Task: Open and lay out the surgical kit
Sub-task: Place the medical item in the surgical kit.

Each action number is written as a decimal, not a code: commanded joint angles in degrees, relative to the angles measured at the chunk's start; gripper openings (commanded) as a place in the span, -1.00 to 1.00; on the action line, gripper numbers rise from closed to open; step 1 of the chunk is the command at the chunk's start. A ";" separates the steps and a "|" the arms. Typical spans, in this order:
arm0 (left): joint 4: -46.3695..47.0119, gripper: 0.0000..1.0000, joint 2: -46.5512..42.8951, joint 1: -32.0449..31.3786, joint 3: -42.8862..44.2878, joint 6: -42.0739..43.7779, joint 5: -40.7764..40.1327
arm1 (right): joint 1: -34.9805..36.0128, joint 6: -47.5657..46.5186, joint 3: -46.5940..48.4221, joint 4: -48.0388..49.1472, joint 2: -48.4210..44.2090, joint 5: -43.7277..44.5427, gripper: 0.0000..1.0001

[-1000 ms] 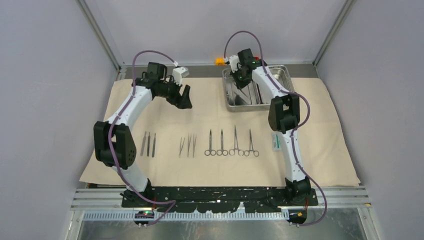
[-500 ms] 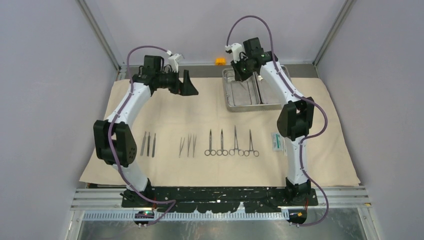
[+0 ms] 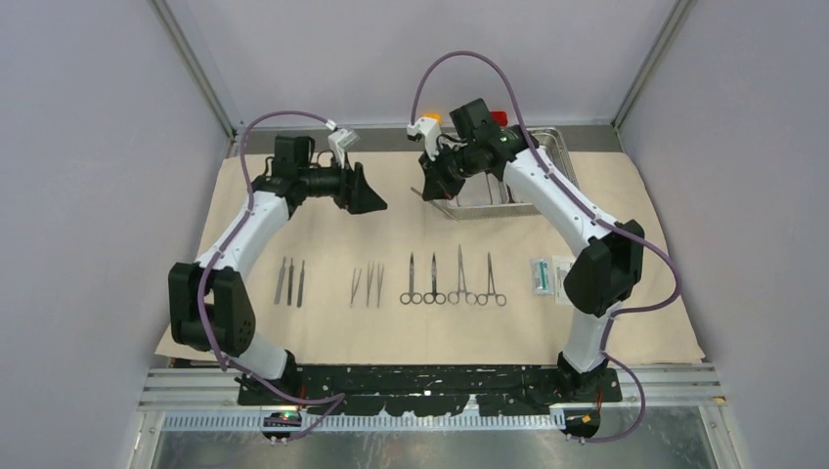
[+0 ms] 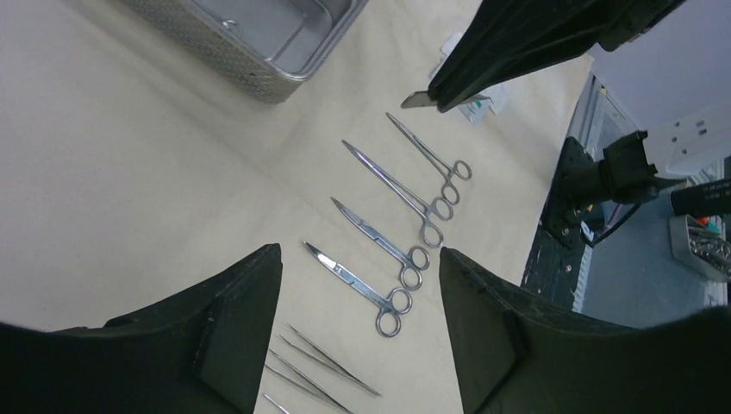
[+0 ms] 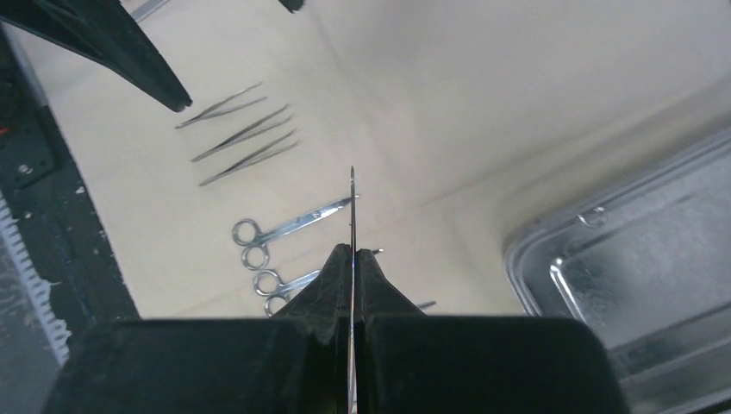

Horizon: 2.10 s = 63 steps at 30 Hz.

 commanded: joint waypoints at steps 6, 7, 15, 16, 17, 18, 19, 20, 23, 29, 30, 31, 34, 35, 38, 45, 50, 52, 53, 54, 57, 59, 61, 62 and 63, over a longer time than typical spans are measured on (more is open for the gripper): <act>5.72 0.20 -9.36 -1.91 -5.26 8.09 11.01 | 4.56 1.55 -4.05 1.23 -5.53 -11.60 -0.99; 5.71 0.18 -9.70 -2.35 -5.64 7.95 11.40 | 4.88 2.06 -4.34 1.52 -5.84 -12.00 -0.99; 6.45 0.13 -10.75 -4.04 -7.34 8.54 11.08 | 6.02 4.51 -6.22 3.37 -7.09 -15.32 -0.99; 6.54 0.13 -10.60 -4.22 -7.36 8.54 11.17 | 6.16 4.57 -6.27 3.37 -7.07 -15.54 -0.99; 6.68 0.12 -10.32 -4.44 -7.39 8.47 11.51 | 6.25 4.60 -6.23 3.37 -7.07 -15.63 -0.99; 6.73 0.11 -10.10 -4.74 -7.44 8.40 11.62 | 6.31 4.67 -6.20 3.42 -7.07 -15.65 -0.99; 6.85 0.09 -9.92 -5.06 -7.51 8.39 11.79 | 6.34 4.69 -6.27 3.44 -7.03 -15.63 -0.99; 7.16 0.07 -9.66 -5.30 -7.54 8.32 12.02 | 6.36 4.74 -6.29 3.41 -7.13 -15.79 -0.99; 8.01 -0.07 -8.87 -5.58 -7.56 7.52 13.00 | 6.48 4.65 -6.50 3.43 -6.99 -15.86 -0.99; 8.06 -0.22 -7.94 -5.67 -7.67 7.56 14.21 | 6.47 4.52 -6.57 3.31 -6.98 -15.83 -0.99; 8.08 -0.26 -7.70 -5.67 -7.59 7.49 14.59 | 6.43 4.46 -6.62 3.27 -6.98 -15.84 -0.99; 8.06 -0.29 -7.56 -5.67 -7.55 7.34 14.75 | 6.44 4.45 -6.56 3.21 -6.93 -15.83 -0.99; 8.08 -0.41 -7.12 -5.73 -7.27 7.01 15.46 | 6.48 4.48 -6.66 3.24 -6.84 -15.86 -0.99; 8.01 -0.45 -6.99 -5.75 -7.21 6.92 15.64 | 6.45 4.54 -6.68 3.26 -6.81 -15.88 -0.99; 8.06 -0.50 -6.93 -5.84 -7.26 6.62 16.18 | 6.45 4.54 -6.70 3.33 -6.91 -15.85 -0.99; 8.04 -0.58 -6.89 -6.01 -7.29 6.39 16.82 | 6.42 4.91 -6.74 3.53 -6.80 -16.03 -0.99; 8.06 -0.97 -6.70 -6.02 -7.27 5.82 17.95 | 6.50 5.54 -6.86 4.03 -6.74 -16.00 -0.99; 8.01 -1.00 -6.83 -6.02 -7.32 5.65 18.32 | 6.47 5.72 -6.96 4.08 -6.72 -15.91 -0.99; 8.07 -1.00 -7.04 -6.02 -7.43 5.74 18.34 | 6.48 5.76 -7.10 4.21 -6.72 -15.75 -0.99; 8.10 -1.00 -7.35 -6.02 -7.56 5.92 18.39 | 6.47 5.79 -7.19 4.21 -6.66 -15.65 -0.99; 8.06 -1.00 -8.34 -6.02 -8.07 6.94 18.26 | 6.39 5.88 -7.62 4.51 -7.01 -15.39 -0.99; 8.01 -1.00 -8.96 -5.95 -8.30 7.58 18.17 | 6.51 5.94 -7.89 4.66 -7.22 -15.25 -0.95; 7.42 -1.00 -9.51 -5.74 -8.36 8.55 18.02 | 6.43 5.93 -8.38 4.43 -7.69 -14.91 -0.81; 7.19 -1.00 -9.84 -5.61 -8.43 9.01 18.13 | 6.35 5.83 -8.70 4.36 -7.95 -14.66 -0.74; 7.12 -1.00 -10.17 -5.40 -8.57 9.47 18.30 | 6.41 5.62 -9.16 4.25 -8.37 -14.35 -0.64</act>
